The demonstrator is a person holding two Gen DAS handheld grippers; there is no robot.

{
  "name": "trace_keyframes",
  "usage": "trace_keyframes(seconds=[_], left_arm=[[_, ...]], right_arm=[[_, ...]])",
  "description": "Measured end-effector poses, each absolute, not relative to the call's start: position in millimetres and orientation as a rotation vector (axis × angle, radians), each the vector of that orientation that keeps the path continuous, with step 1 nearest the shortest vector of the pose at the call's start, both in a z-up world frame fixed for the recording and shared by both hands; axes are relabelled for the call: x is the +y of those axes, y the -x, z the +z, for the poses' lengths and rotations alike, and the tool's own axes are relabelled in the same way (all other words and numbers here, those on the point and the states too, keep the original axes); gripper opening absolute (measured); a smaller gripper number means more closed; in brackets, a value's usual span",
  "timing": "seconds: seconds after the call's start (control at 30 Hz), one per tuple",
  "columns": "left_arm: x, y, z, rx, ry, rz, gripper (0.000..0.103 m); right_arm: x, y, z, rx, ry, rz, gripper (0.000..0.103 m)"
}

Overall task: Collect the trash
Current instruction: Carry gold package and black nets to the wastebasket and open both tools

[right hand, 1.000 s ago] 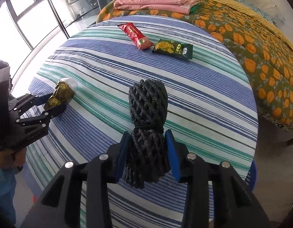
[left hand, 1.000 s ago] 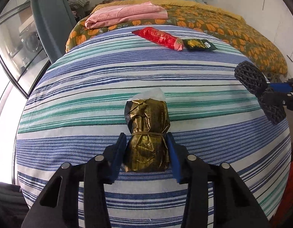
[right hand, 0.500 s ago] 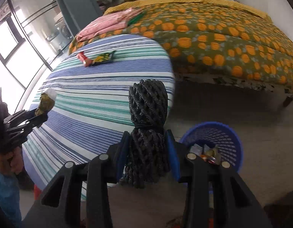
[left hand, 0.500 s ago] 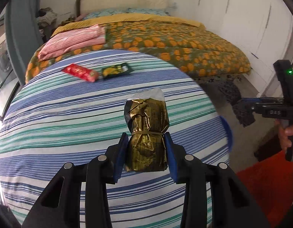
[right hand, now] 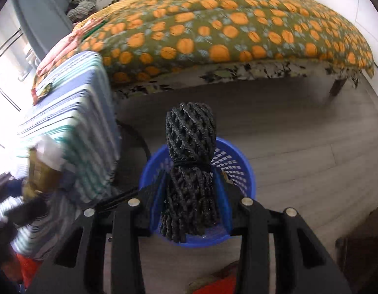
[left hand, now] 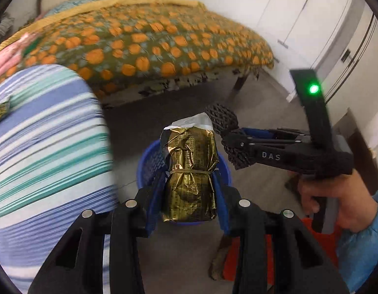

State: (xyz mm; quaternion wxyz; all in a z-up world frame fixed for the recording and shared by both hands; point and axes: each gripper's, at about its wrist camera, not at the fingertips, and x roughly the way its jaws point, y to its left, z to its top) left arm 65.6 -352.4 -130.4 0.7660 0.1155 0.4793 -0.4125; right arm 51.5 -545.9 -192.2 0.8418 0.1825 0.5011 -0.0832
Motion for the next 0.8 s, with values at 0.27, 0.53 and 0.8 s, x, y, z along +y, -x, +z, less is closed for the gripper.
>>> trace_keyframes(seconds=[0.27, 0.53, 0.8], left_arm=[[-417, -83, -202, 1.121, -0.303, -0.859, 0.046], [-419, -88, -215, 1.108, -0.300, -0.834, 0.077], [-345, -64, -140, 0.976, -0.218, -0.855, 0.091]], right_arm=[[-581, -57, -235, 1.097, -0.480, -0.146, 0.041], [-594, -56, -240, 1.079, -0.550, -0.169, 0.069], [-575, -51, -209, 0.981, -0.475, -0.294, 0.084]])
